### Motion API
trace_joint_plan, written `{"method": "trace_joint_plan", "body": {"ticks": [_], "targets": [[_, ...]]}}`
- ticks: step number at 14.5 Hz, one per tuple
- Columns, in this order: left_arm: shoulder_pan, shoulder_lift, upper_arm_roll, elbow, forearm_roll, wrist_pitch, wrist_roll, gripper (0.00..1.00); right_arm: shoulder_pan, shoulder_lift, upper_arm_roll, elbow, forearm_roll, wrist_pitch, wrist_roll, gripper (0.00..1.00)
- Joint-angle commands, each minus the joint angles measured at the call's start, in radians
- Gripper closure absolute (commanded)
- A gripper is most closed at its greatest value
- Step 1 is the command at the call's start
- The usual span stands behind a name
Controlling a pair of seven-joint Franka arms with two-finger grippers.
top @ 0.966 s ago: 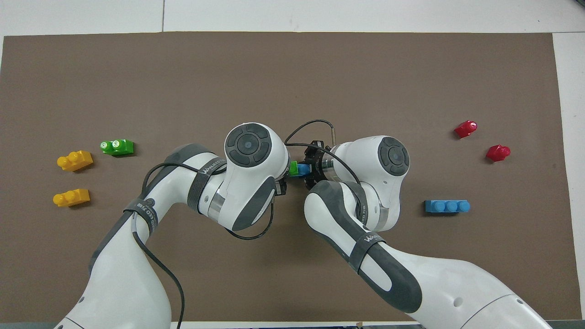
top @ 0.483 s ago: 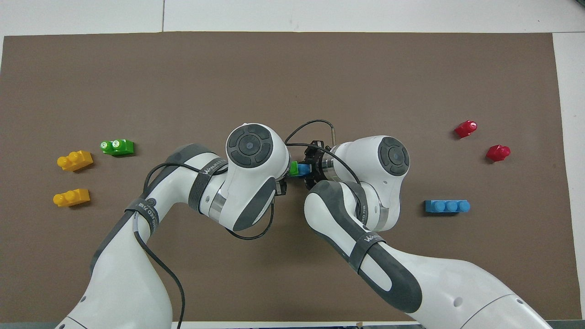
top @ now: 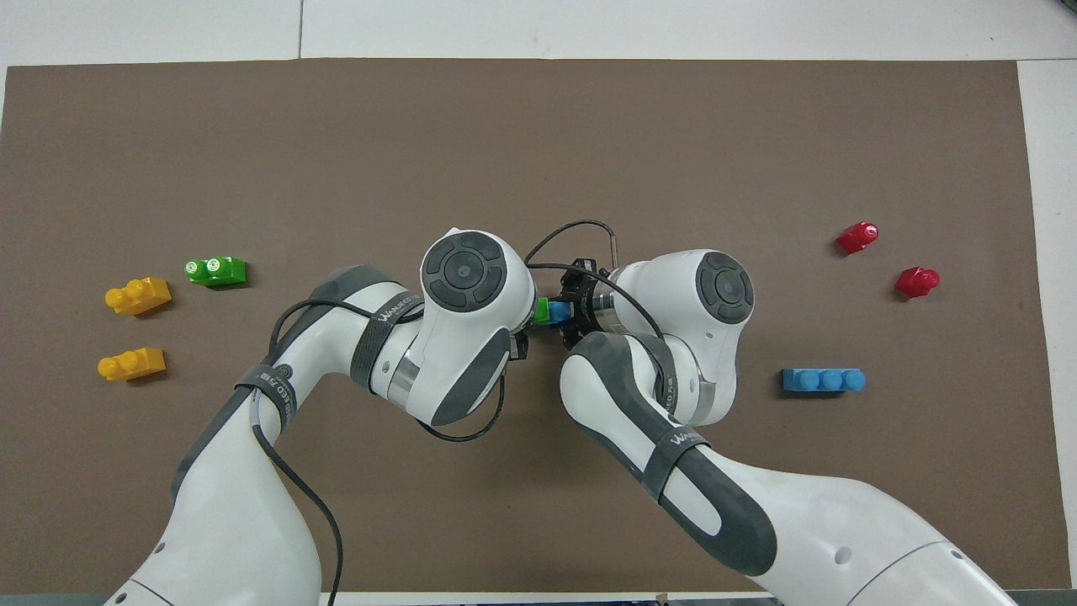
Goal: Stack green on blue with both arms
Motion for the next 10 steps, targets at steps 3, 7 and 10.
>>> {"method": "trace_joint_plan", "body": {"ticks": [3,7,10], "targets": [[0.004,0.034,0.024,-0.017,0.017,0.023,-0.023,0.0,-0.01,0.011,-0.003,-0.01,0.03,0.028,-0.036,1.0],[0.05,-0.018,0.029,-0.008,0.018,-0.005,-0.015,0.0,-0.021,0.011,-0.003,-0.009,0.03,0.016,-0.035,0.36],[0.128,-0.105,0.029,-0.003,0.018,-0.094,0.017,0.0,-0.036,0.011,-0.002,-0.003,0.031,0.01,-0.027,0.08]]}}
